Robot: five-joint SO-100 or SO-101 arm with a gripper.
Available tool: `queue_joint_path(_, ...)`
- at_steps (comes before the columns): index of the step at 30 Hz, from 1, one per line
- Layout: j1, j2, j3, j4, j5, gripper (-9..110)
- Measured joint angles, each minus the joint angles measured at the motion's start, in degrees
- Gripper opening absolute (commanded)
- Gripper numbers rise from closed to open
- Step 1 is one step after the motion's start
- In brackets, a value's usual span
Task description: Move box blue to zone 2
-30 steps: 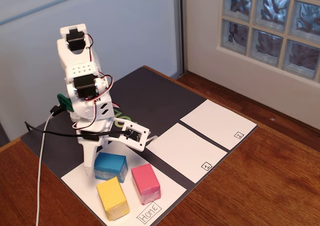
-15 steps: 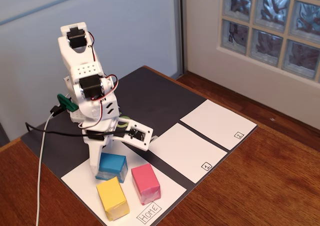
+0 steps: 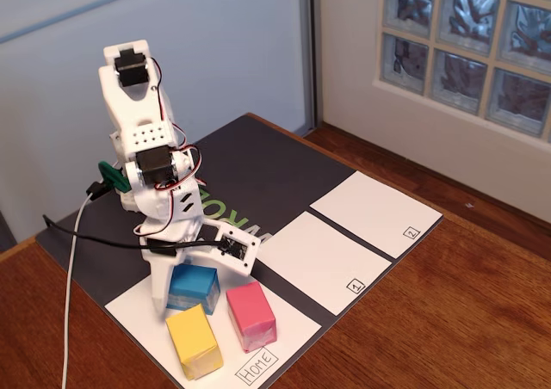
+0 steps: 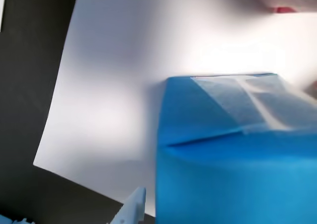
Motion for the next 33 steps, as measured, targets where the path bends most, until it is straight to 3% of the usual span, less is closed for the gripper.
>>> queue_joint_path(14,-0.1,-3.0,0.9,-2.0,0.1,44)
queue_joint_path(17,-0.2,-3.0,0.9,-1.9,-0.1,33)
queue_joint_path(22,-0.4,-3.0,0.9,-2.0,-0.3,1)
queue_joint_path(33,-1.8,-1.6,1.0,-0.4,0.2,0)
